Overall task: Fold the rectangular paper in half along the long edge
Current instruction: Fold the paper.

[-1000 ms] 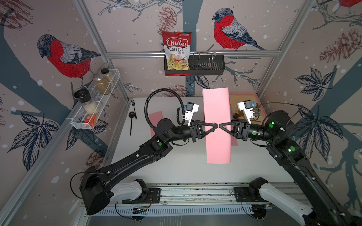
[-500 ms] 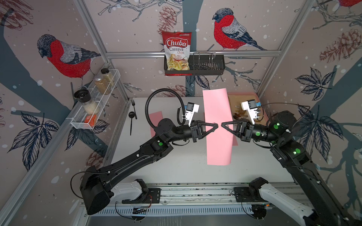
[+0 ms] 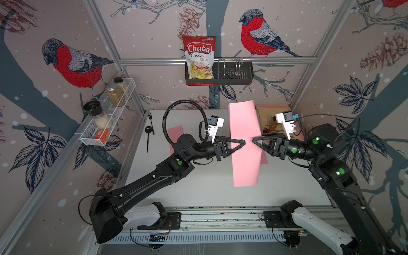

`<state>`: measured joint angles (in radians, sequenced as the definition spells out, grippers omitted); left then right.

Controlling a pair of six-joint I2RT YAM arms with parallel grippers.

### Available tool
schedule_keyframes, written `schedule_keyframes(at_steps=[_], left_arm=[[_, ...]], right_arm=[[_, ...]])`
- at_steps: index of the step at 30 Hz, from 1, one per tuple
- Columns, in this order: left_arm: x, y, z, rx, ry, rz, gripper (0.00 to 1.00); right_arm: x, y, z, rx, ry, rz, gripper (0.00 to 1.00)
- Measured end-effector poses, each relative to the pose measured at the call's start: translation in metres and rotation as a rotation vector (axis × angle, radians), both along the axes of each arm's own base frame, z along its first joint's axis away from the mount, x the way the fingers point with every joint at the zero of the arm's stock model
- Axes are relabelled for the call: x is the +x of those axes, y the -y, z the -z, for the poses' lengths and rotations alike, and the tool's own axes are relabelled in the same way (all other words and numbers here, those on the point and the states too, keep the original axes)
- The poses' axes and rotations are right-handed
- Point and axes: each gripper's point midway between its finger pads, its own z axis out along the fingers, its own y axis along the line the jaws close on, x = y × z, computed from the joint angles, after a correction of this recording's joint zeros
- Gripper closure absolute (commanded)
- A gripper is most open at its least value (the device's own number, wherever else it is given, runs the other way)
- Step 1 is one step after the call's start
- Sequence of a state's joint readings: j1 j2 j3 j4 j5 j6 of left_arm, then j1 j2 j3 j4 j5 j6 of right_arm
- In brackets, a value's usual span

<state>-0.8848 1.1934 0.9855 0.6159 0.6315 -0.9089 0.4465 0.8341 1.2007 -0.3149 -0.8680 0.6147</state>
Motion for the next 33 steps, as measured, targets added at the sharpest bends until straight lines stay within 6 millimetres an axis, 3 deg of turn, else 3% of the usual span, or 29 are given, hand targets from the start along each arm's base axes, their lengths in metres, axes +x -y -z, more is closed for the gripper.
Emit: schedule_keyframes(at_steps=[1, 3, 5, 6, 7, 11, 13, 14, 15, 16, 19, 22, 24, 27, 31, 33], left_arm=[[0.000, 0.000, 0.000, 0.000, 0.000, 0.000, 1.00], [0.000, 0.000, 0.000, 0.000, 0.000, 0.000, 1.00], [0.000, 0.000, 0.000, 0.002, -0.002, 0.000, 1.00], [0.000, 0.001, 0.000, 0.006, -0.004, 0.003, 1.00], [-0.001, 0.000, -0.002, 0.006, -0.004, 0.004, 1.00], [-0.001, -0.001, -0.010, -0.009, 0.008, 0.001, 1.00], [-0.001, -0.001, -0.008, -0.004, 0.004, 0.001, 1.00], [-0.001, -0.001, -0.008, -0.004, 0.004, 0.001, 1.00], [-0.001, -0.001, -0.008, -0.004, 0.004, 0.001, 1.00], [-0.001, -0.001, -0.009, -0.006, 0.005, 0.001, 1.00], [-0.001, -0.001, -0.010, -0.008, 0.007, -0.003, 1.00], [-0.001, -0.001, -0.010, -0.007, 0.013, -0.003, 1.00], [-0.001, -0.001, -0.009, -0.006, 0.013, -0.002, 1.00], [-0.001, -0.001, -0.010, -0.007, 0.015, -0.003, 1.00], [-0.001, 0.000, -0.010, -0.007, 0.017, -0.002, 1.00], [0.000, 0.000, -0.010, -0.008, 0.022, -0.005, 1.00]], right_arm=[[0.001, 0.001, 0.001, -0.004, 0.005, 0.005, 0.91], [0.002, 0.003, 0.002, -0.008, -0.002, 0.014, 1.00], [0.003, 0.005, 0.003, -0.014, -0.005, 0.017, 0.94], [0.002, 0.005, 0.003, -0.014, -0.007, 0.014, 0.78], [0.002, 0.006, 0.003, -0.014, -0.008, 0.016, 0.74], [0.002, 0.008, 0.002, -0.021, 0.003, 0.019, 1.00], [0.000, 0.009, 0.002, -0.024, -0.003, 0.012, 0.95], [-0.001, 0.009, 0.001, -0.024, -0.005, 0.012, 0.82], [-0.002, 0.010, 0.001, -0.026, -0.004, 0.012, 0.76], [-0.003, 0.010, 0.000, -0.026, -0.003, 0.006, 0.79], [-0.006, 0.011, -0.001, -0.035, 0.014, 0.003, 1.00], [-0.010, 0.011, 0.000, -0.038, 0.016, -0.005, 0.98], [-0.013, 0.012, -0.002, -0.033, 0.022, -0.013, 0.86], [-0.017, 0.013, -0.004, -0.030, 0.030, -0.021, 1.00], [-0.018, 0.013, -0.005, -0.029, 0.033, -0.025, 1.00], [-0.018, 0.013, -0.006, -0.025, 0.036, -0.025, 0.90]])
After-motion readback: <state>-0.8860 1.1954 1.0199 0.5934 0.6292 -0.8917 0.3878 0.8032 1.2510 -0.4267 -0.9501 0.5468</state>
